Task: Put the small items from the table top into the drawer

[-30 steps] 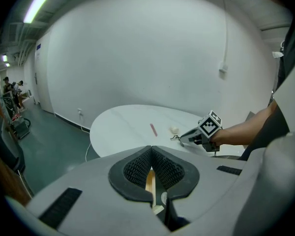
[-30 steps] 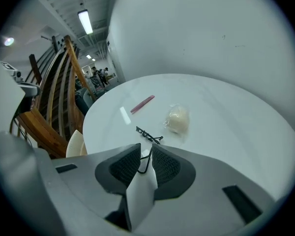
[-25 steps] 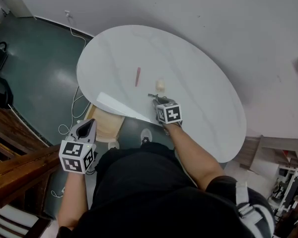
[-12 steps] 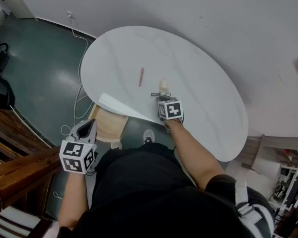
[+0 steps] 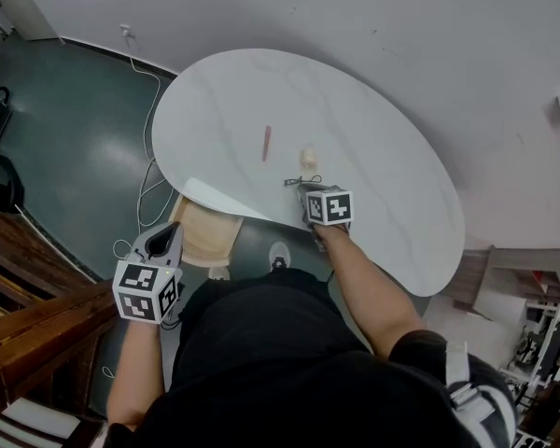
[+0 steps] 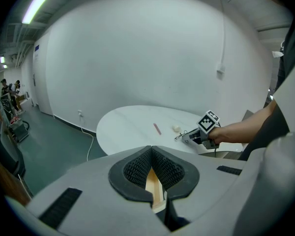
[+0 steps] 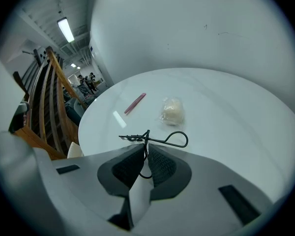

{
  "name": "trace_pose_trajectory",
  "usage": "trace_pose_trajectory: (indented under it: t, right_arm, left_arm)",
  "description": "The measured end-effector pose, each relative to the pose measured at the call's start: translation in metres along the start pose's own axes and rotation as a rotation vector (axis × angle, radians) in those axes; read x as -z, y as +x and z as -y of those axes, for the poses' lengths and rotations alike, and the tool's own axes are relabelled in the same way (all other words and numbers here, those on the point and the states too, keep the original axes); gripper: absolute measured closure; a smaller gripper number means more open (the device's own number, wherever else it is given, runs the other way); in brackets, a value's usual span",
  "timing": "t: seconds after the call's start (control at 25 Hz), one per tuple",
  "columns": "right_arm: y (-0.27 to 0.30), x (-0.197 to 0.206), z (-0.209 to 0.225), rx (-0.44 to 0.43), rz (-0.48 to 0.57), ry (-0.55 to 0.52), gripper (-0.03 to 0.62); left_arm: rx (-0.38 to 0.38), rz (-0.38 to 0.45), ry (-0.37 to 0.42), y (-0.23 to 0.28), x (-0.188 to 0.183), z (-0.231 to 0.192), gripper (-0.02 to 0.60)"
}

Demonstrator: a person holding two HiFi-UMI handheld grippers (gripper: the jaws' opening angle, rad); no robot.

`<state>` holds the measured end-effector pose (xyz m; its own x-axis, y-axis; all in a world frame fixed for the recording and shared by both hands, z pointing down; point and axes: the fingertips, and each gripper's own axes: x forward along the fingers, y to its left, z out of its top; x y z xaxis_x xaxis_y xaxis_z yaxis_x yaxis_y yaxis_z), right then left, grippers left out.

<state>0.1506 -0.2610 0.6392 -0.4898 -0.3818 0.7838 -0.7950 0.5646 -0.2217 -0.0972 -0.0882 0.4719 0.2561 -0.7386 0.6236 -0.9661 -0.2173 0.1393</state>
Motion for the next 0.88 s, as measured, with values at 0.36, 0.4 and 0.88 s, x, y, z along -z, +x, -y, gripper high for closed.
trace_pose_trajectory:
  t: [0.36,0.4,0.88]
  right_arm:
    - [-0.021,0.002,-0.061,-0.12,0.064,-0.052,0.566]
    - [-0.021,0.003,-0.071,-0.135,0.064,-0.069,0.566]
    - [-0.006,0.024,-0.193,-0.273,0.025,-0.219,0.566]
  left_arm:
    - [0.032,0.006,0.021,-0.001,0.004,-0.009,0.566]
    - [0.03,0.006,0.021,-0.002,0.005,-0.013,0.566]
    - [0.015,0.005,-0.011,-0.027,0.035,-0.049,0.566]
